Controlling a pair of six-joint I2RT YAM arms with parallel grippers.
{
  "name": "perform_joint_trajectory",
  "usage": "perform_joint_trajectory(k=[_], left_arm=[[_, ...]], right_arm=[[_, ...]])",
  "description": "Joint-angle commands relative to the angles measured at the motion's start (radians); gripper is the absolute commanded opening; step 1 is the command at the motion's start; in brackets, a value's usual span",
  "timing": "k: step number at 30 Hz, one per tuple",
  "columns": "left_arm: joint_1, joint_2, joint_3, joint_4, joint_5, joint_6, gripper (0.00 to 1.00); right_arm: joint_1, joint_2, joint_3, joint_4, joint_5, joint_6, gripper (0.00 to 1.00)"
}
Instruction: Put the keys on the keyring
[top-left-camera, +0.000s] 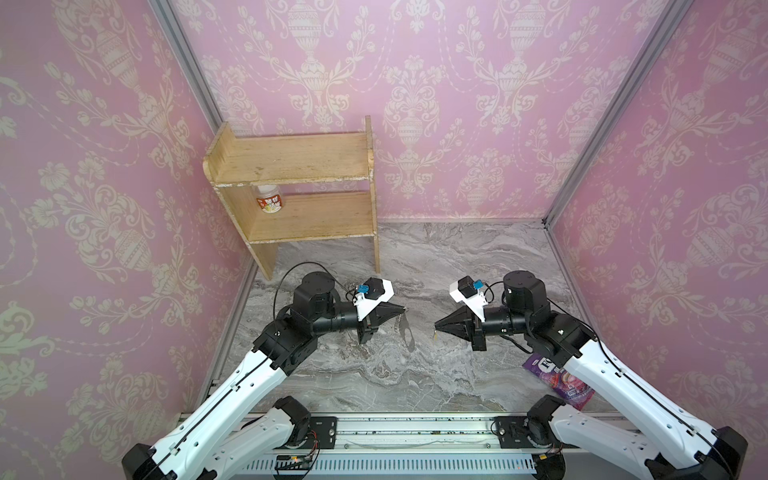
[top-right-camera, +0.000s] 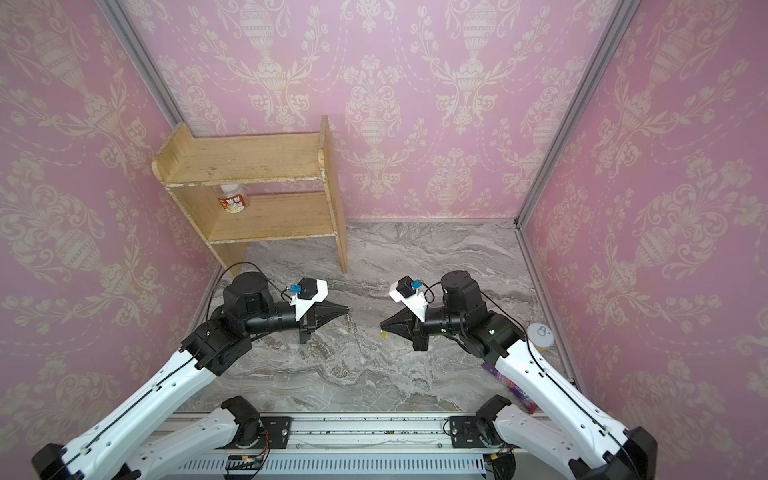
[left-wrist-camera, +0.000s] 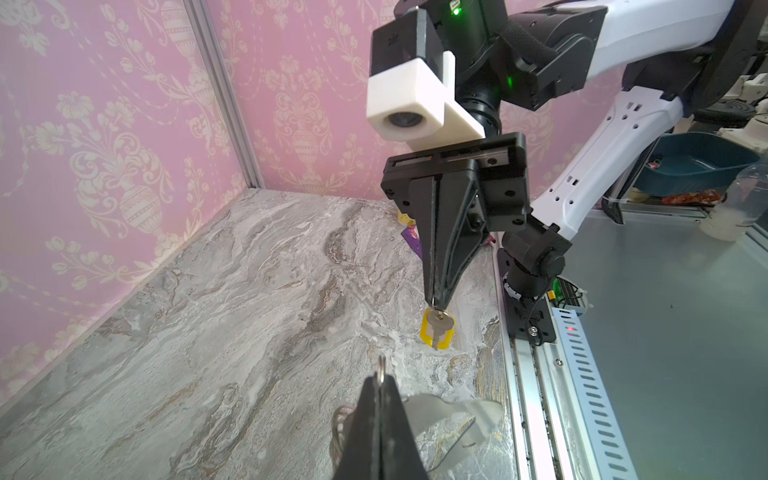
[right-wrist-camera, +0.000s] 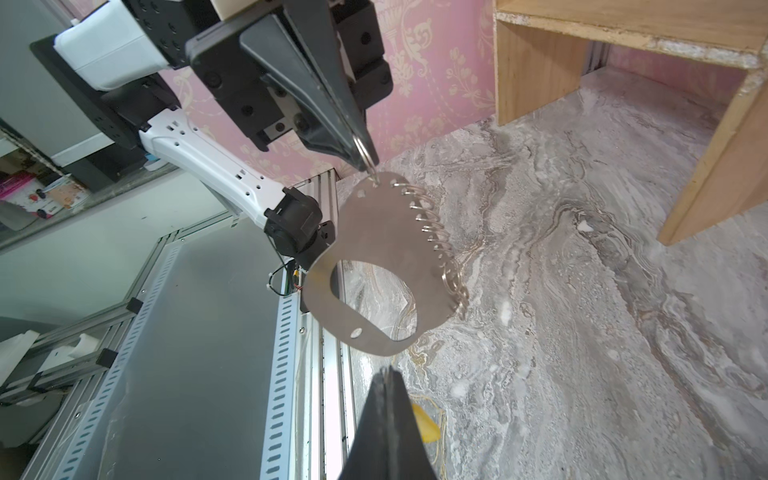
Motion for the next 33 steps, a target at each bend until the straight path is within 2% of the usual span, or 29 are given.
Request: perform_joint_trajectory(k=[1,10,16,21,26,33], left_arm=[[-0.017,0.013,0.073,-0.001,0.087,-0.007,0.00],[-0.082,0.076,0.199,-0.061,0.151,0.067,0.00],[-0.109,0.115,0.244,-0.018,0.191,0.074,0.00],[-0.142,0.145,0.255,-0.002,0.189,0.102,0.00],[-0.159,0.165,0.261,0.070,0.212,0.073,0.00],[-0.158,0.200,0.282,0.113,0.256,0.013,0.00]], right_arm=[[-0.009,-0.003,0.088,-0.045,-0.100,-0.057,0.00],[-0.046,0.001,0.269,-0.188,-0.171,-0.144,0.00],[-0.060,-0.006,0.376,-0.242,-0.193,-0.176,0.00],[-0.061,-0.016,0.389,-0.210,-0.180,-0.135,0.00],[-0.060,-0.019,0.393,-0.208,-0.176,-0.135,0.00],[-0.020,-0.034,0.410,-0.288,-0.078,-0.219,0.00]])
